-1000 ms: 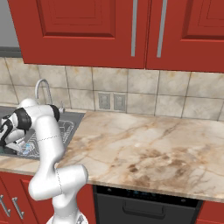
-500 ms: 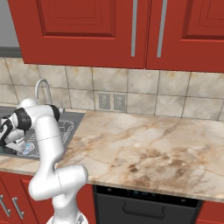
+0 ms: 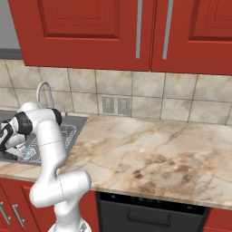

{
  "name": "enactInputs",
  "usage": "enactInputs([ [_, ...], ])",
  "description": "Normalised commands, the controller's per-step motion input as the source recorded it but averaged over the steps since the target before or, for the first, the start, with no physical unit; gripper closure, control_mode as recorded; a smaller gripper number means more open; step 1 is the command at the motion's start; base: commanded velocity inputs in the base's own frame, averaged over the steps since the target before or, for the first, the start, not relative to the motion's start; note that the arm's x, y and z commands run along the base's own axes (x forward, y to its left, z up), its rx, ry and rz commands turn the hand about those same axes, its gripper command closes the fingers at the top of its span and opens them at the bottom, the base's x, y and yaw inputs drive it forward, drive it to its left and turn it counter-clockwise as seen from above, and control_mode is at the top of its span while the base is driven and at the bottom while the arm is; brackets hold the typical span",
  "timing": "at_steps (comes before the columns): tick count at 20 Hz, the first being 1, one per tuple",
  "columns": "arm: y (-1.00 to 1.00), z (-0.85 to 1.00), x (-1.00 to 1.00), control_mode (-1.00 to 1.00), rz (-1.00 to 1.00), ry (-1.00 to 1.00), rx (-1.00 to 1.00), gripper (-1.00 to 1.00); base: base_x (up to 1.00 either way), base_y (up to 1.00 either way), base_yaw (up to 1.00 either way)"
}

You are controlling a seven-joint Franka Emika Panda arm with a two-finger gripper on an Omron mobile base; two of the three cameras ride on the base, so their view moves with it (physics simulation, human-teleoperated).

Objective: Pick the kettle and glass cup and place them in the sink. Then turn on the water.

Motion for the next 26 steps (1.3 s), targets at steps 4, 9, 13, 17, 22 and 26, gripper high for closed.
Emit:
enactInputs([
  [4, 0.0, 0.0, 0.0, -1.0, 0.0, 0.0, 0.0, -1.0, 0.0, 0.0, 0.0],
  [9, 0.0, 0.0, 0.0, -1.0, 0.0, 0.0, 0.0, -1.0, 0.0, 0.0, 0.0],
  [13, 0.0, 0.0, 0.0, -1.0, 0.0, 0.0, 0.0, -1.0, 0.0, 0.0, 0.0],
  [17, 0.0, 0.0, 0.0, -1.0, 0.0, 0.0, 0.0, -1.0, 0.0, 0.0, 0.0],
  [22, 0.0, 0.0, 0.0, -1.0, 0.0, 0.0, 0.0, -1.0, 0.0, 0.0, 0.0],
  [26, 0.0, 0.02, 0.0, -1.0, 0.0, 0.0, 0.0, -1.0, 0.0, 0.0, 0.0],
])
